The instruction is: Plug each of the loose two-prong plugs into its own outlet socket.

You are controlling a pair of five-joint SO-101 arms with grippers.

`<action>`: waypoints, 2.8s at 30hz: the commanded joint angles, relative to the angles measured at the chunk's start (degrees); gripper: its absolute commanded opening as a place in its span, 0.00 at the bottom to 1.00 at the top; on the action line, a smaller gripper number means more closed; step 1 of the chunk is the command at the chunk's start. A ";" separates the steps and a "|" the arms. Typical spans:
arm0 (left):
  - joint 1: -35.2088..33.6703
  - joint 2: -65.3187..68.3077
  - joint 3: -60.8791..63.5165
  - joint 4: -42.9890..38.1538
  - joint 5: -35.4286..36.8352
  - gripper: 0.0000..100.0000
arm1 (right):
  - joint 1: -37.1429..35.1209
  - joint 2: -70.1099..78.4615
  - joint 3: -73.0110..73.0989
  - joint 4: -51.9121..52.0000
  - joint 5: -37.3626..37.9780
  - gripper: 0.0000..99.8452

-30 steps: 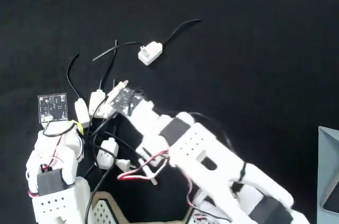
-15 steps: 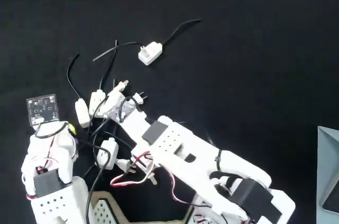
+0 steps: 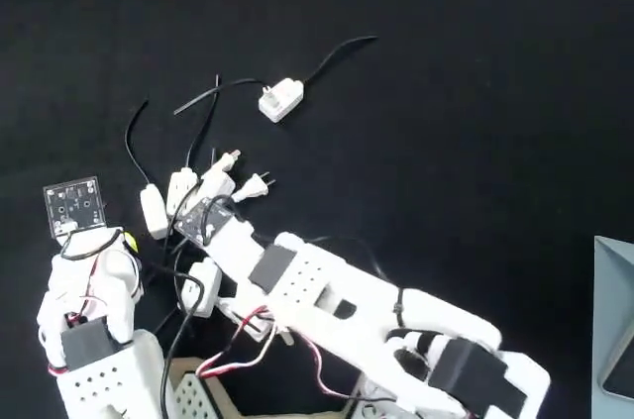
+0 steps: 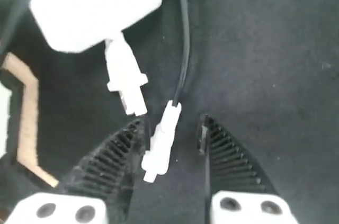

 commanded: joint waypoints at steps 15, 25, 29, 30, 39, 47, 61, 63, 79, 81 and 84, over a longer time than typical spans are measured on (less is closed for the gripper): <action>-0.13 -0.35 -1.89 -0.35 0.18 0.11 | 5.54 5.05 0.22 0.35 -0.18 0.01; -0.13 -0.35 -1.80 -0.35 0.09 0.11 | 25.14 4.70 -5.23 5.19 11.87 0.01; -0.13 -0.35 -1.80 -0.35 0.09 0.11 | 31.74 5.23 -6.99 -1.49 16.35 0.01; -0.13 -0.35 -1.71 -0.35 0.09 0.11 | 32.62 5.23 -6.99 -2.90 17.14 0.01; -0.13 -0.35 -1.71 -0.35 0.09 0.11 | 33.41 5.23 -5.49 -4.31 17.23 0.01; -0.13 -0.35 -1.63 -0.35 0.09 0.11 | 33.41 5.23 -4.88 -6.95 16.97 0.01; -0.13 -0.35 -1.54 -0.26 0.09 0.11 | 33.14 13.49 -11.82 -2.81 11.96 0.08; -0.13 -0.35 -1.54 -0.18 0.09 0.11 | 33.14 13.49 -14.29 1.85 11.52 0.09; -0.13 -0.35 -1.45 -0.18 0.00 0.11 | 33.14 14.02 -16.13 7.12 9.49 0.13; -0.13 -0.35 -1.45 -0.18 0.00 0.11 | 33.14 14.02 -15.69 7.12 9.49 0.13; -0.13 -0.35 -1.45 -0.18 0.00 0.11 | 33.14 14.02 -15.08 7.12 9.49 0.13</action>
